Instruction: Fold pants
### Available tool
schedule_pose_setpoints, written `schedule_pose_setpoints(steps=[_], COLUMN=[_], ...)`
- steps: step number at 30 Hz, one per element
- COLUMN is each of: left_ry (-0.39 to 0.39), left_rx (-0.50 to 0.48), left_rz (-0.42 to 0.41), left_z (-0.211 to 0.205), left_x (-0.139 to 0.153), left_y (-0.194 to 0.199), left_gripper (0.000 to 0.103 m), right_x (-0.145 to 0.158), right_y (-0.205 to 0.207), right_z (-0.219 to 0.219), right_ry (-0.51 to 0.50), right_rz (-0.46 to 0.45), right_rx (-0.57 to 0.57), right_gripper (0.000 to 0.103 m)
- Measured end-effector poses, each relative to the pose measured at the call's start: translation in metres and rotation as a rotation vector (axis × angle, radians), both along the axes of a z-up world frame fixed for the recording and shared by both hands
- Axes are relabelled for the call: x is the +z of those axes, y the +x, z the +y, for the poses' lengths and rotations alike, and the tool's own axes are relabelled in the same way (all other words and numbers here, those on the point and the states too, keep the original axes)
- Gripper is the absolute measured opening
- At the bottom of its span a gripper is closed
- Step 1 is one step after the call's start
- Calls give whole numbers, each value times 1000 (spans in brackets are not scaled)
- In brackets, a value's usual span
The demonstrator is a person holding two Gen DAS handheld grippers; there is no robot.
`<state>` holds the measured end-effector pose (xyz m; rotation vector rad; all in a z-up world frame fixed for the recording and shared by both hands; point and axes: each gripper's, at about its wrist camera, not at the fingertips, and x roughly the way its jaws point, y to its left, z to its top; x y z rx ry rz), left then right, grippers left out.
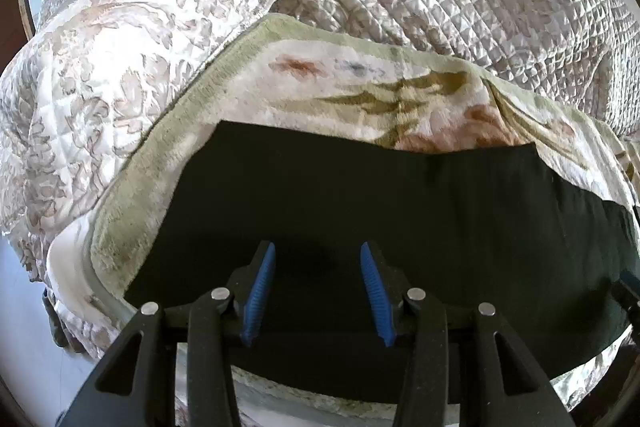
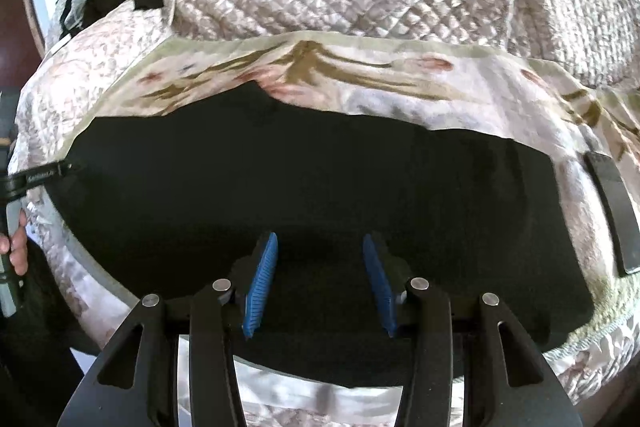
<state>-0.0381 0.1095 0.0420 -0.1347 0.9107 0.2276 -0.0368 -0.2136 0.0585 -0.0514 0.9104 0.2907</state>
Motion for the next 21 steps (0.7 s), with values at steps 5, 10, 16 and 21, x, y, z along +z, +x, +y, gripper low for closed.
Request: schedule_pose_setpoints(steps=[5, 10, 16, 21], left_ry=[-6, -18, -42, -17], left_rx=[38, 96, 139, 106], left_rz=[-21, -23, 51, 35], left_z=[23, 57, 84, 77], left_x=[12, 13, -15, -24], left_y=[3, 10, 23, 28], left_gripper=[58, 68, 72, 80], right_x=[3, 5, 0, -8], right_y=[0, 2, 5, 9], right_z=[20, 33, 39, 37], right_ry=[12, 21, 26, 34], right_rz=[-5, -13, 2, 24], right_rx=[64, 100, 113, 98], right_gripper=[45, 45, 45, 45])
